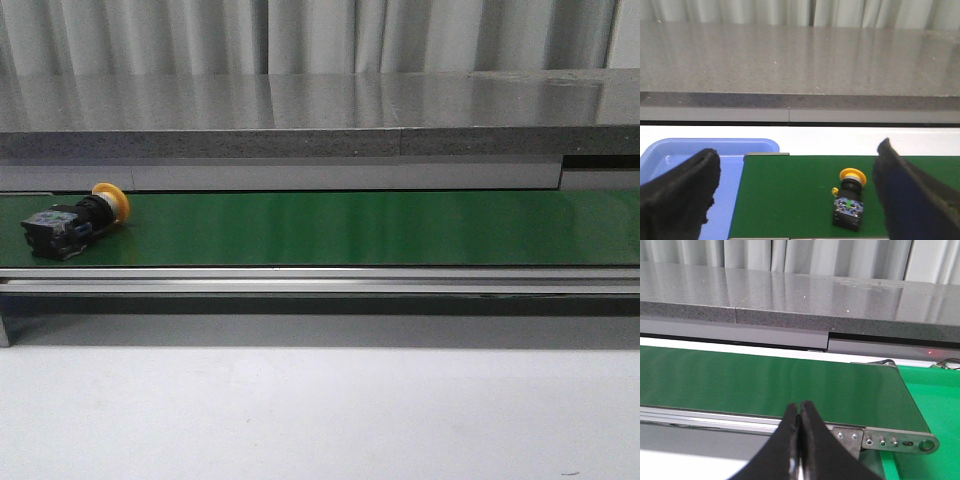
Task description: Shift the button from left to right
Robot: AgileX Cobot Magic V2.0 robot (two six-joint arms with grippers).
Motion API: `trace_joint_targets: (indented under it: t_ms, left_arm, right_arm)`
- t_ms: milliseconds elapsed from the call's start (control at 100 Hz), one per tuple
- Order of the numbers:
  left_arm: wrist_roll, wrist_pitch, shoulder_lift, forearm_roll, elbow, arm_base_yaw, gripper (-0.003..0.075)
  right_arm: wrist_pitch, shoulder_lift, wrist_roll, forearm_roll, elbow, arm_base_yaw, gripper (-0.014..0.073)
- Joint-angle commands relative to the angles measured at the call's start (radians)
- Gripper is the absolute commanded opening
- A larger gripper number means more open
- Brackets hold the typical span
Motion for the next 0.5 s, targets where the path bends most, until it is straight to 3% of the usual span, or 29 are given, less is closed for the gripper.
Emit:
trace_joint_targets:
  t_ms: [0,380,490]
  left_arm:
    - [-0.012,-0.137,-0.069,-0.025,0.031,0.017,0.0592]
    - [-0.012,-0.205,-0.139,-0.025,0.109,0.018,0.0587]
    - [-0.012,-0.210,-0.139,-0.025,0.109,0.018,0.0524]
  right_arm:
    - [-0.082,-0.015,0.000,-0.005,0.001,0.001,-0.0067]
    - [-0.082,-0.015,0.000,-0.005,0.001,0.001,-0.0067]
    - [-0.082,-0.015,0.000,-0.005,0.001,0.001,-0.0067]
